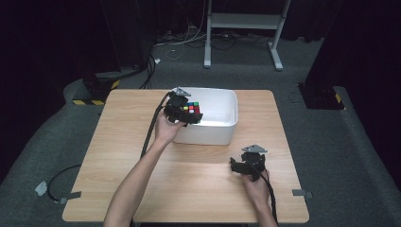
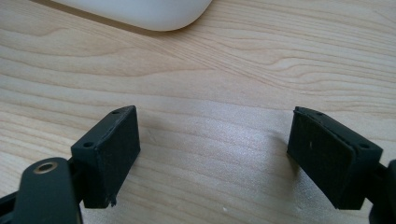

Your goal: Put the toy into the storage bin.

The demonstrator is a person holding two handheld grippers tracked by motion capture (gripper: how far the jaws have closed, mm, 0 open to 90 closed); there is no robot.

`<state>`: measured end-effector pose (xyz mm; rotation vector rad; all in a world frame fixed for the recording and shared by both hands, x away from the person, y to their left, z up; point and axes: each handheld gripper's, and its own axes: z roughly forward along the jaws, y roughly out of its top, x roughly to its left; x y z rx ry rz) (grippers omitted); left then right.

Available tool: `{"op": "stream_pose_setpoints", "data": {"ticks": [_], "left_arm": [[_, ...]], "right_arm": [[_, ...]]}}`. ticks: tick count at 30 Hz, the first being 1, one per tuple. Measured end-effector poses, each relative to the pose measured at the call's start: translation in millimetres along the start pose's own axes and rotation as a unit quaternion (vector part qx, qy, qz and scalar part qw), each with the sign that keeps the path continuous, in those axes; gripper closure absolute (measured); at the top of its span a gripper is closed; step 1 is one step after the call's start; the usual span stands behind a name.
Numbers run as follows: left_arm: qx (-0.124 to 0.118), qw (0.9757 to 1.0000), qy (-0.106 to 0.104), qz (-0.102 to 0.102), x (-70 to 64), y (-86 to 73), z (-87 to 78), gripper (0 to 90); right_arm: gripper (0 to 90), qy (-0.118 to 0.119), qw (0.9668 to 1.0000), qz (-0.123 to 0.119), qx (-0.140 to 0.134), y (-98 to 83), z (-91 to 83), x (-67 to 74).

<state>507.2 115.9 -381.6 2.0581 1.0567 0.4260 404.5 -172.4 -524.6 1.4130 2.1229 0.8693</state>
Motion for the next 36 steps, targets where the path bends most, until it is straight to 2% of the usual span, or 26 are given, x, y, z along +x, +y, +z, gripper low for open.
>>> {"op": "stream_pose_setpoints", "data": {"ticks": [9,18,25,36], "left_arm": [[0.003,1.0,0.007,0.005,2.6,-4.4,-3.9,12.4],[-0.004,0.9999,-0.001,0.012,-1.3,-6.5,-9.4,12.4],[-0.007,1.0,0.005,0.002,4.1,-13.3,-10.6,12.5],[-0.004,1.0,0.004,-0.004,5.7,-15.4,-8.4,12.4]], "right_arm": [[16.6,0.0,1.0,0.0,0.0,0.0,0.0,0.0],[16.6,0.0,1.0,0.0,0.0,0.0,0.0,0.0],[16.6,0.0,1.0,0.0,-0.001,-0.1,0.0,0.1],[16.6,0.0,1.0,0.0,0.0,-0.1,0.0,0.1]]}}
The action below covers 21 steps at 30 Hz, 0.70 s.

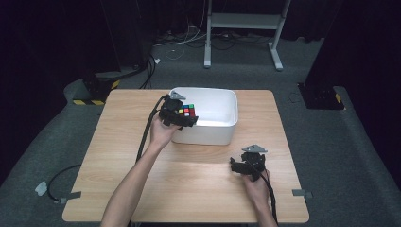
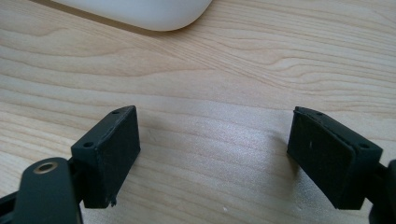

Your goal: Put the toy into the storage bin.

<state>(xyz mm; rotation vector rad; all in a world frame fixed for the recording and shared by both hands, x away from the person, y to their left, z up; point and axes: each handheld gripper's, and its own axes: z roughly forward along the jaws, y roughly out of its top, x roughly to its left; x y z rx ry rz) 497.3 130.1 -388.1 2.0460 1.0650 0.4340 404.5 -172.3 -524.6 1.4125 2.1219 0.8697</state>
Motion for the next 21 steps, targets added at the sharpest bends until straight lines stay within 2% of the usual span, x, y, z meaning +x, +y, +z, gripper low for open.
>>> {"op": "stream_pose_setpoints", "data": {"ticks": [18,21], "left_arm": [[0.017,0.9998,-0.009,-0.009,0.8,-2.5,7.5,12.3],[0.02,0.9997,-0.005,-0.011,0.8,-2.9,8.7,12.3]], "right_arm": [[16.6,0.0,1.0,0.0,0.0,0.0,0.0,0.0],[16.6,0.0,1.0,0.0,0.0,0.0,0.0,0.0]]}}
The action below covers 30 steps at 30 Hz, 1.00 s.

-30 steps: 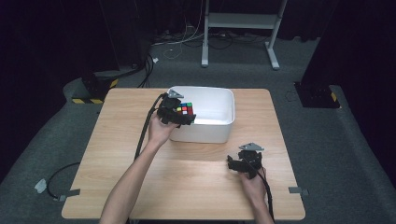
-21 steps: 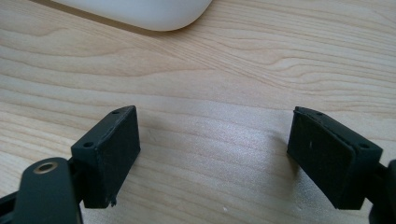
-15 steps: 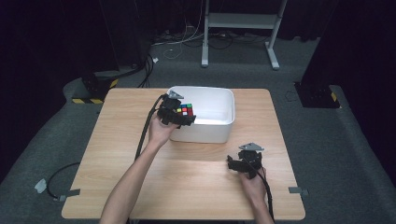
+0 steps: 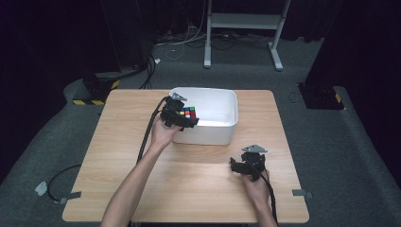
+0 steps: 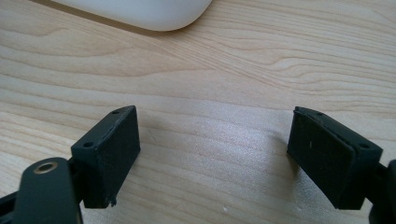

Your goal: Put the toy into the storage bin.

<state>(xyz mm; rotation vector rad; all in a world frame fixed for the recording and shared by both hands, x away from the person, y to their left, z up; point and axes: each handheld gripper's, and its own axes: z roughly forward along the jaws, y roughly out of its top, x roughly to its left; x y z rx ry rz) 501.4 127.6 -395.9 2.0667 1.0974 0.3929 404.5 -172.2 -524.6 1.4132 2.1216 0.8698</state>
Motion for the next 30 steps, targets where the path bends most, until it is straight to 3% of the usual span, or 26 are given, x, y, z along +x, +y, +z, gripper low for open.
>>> {"op": "stream_pose_setpoints", "data": {"ticks": [7,11,30], "left_arm": [[0.003,1.0,0.006,-0.001,0.9,-0.2,0.6,11.3],[-0.01,0.9999,-0.004,-0.004,0.6,0.9,-2.5,8.0],[-0.032,0.9994,-0.003,0.013,-3.9,2.4,-18.1,8.7]], "right_arm": [[16.6,0.0,1.0,0.0,0.0,0.0,0.0,0.0],[16.6,0.0,1.0,0.0,0.0,0.0,0.0,0.0],[16.6,0.0,1.0,0.0,0.0,0.0,0.0,0.1]]}}
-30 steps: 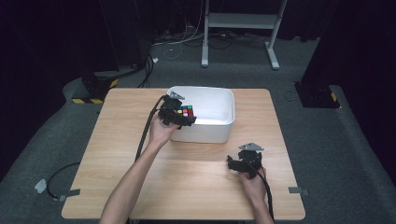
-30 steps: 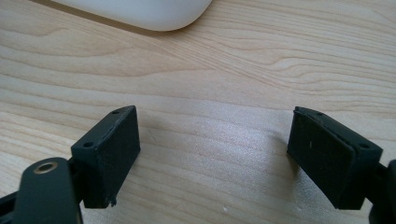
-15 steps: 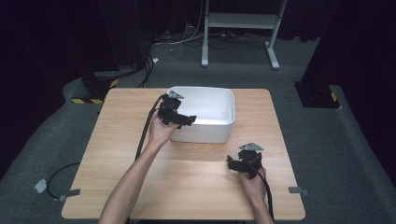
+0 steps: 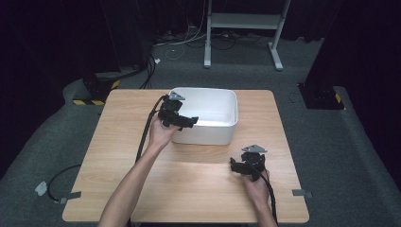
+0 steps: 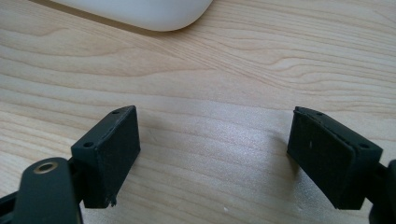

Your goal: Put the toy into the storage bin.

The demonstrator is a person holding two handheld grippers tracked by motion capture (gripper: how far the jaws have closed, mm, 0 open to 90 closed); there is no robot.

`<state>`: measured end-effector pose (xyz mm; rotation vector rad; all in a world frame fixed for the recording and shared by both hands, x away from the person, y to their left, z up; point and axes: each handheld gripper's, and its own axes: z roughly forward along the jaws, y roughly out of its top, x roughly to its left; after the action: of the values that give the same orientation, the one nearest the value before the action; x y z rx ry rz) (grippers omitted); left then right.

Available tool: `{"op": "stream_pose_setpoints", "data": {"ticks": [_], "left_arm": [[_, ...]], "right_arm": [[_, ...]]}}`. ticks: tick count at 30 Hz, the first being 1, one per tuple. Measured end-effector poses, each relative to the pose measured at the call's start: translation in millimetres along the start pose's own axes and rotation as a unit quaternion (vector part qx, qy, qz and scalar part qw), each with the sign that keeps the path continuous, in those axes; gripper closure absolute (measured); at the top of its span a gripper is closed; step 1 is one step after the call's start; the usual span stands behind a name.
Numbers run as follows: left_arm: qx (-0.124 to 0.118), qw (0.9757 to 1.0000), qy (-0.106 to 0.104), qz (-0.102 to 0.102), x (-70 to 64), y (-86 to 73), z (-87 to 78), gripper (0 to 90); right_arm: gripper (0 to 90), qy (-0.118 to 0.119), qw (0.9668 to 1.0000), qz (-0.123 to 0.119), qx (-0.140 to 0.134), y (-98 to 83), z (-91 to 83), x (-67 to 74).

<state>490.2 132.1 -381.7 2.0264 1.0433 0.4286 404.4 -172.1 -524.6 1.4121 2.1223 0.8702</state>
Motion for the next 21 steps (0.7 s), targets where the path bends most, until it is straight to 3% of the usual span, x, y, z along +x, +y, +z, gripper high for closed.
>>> {"op": "stream_pose_setpoints", "data": {"ticks": [21], "left_arm": [[-0.013,0.9998,-0.011,0.006,0.0,-0.6,-19.7,10.6]], "right_arm": [[16.6,0.0,1.0,0.0,0.0,0.0,0.0,0.0]]}}
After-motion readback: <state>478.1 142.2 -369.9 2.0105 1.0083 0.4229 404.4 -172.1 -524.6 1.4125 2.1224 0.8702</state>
